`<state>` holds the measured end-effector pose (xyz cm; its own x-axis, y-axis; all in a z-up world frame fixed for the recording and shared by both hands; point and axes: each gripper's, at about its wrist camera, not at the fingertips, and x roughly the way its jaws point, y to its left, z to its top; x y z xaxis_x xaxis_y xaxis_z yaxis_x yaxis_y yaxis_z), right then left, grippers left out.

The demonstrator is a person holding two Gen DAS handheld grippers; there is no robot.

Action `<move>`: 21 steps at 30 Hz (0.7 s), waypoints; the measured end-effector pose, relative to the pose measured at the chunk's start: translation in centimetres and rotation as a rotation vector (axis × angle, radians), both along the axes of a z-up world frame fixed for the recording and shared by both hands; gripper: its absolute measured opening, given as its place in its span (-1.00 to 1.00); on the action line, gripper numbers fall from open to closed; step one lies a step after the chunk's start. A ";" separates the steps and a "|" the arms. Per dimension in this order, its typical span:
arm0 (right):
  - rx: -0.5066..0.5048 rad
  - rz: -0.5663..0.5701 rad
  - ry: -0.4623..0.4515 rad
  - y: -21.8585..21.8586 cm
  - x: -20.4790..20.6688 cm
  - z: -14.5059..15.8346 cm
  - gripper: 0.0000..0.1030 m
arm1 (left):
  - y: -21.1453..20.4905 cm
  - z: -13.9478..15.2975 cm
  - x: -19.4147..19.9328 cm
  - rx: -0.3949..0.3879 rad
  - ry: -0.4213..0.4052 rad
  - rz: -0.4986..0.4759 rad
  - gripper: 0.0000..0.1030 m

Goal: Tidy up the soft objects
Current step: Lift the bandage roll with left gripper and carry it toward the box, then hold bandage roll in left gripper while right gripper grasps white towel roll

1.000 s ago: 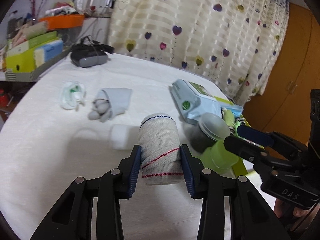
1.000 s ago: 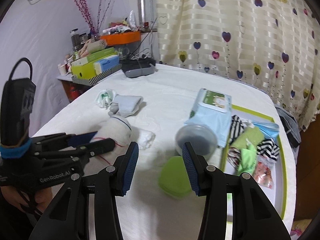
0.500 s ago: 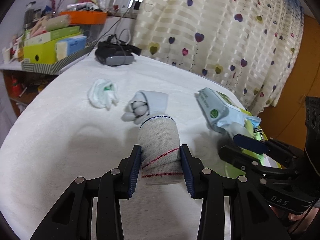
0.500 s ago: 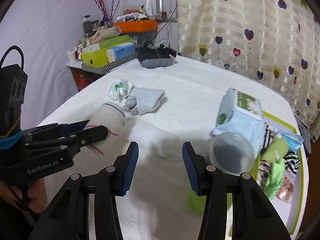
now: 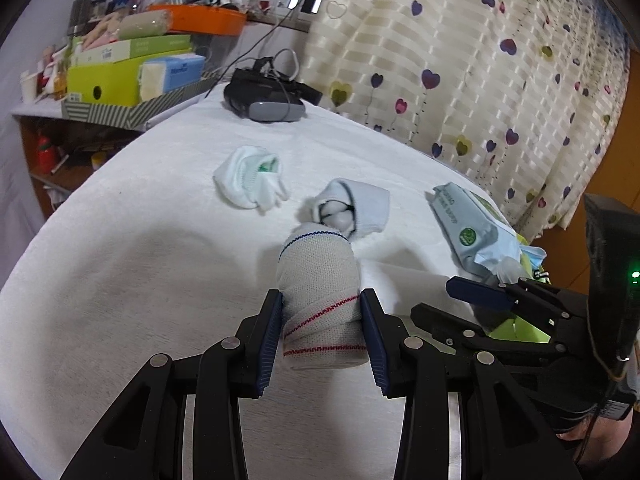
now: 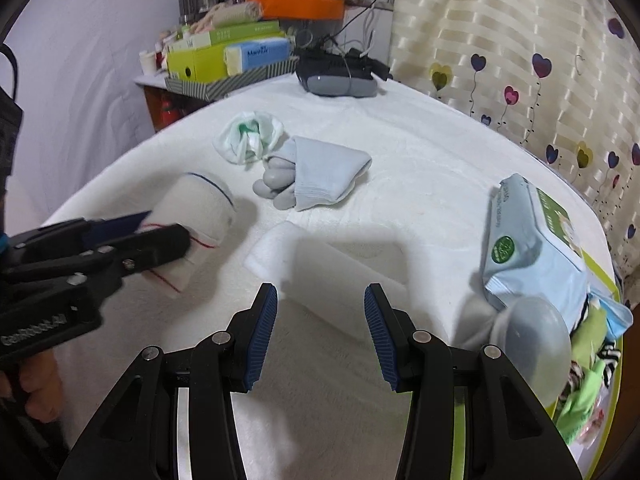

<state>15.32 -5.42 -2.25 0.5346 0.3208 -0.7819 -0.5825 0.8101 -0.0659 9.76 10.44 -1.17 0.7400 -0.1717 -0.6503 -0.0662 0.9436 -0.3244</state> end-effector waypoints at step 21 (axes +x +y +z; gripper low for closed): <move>-0.130 -0.019 0.052 2.2 3.6 -1.6 -0.31 | 1.2 -0.7 0.5 -0.039 0.008 0.003 -0.27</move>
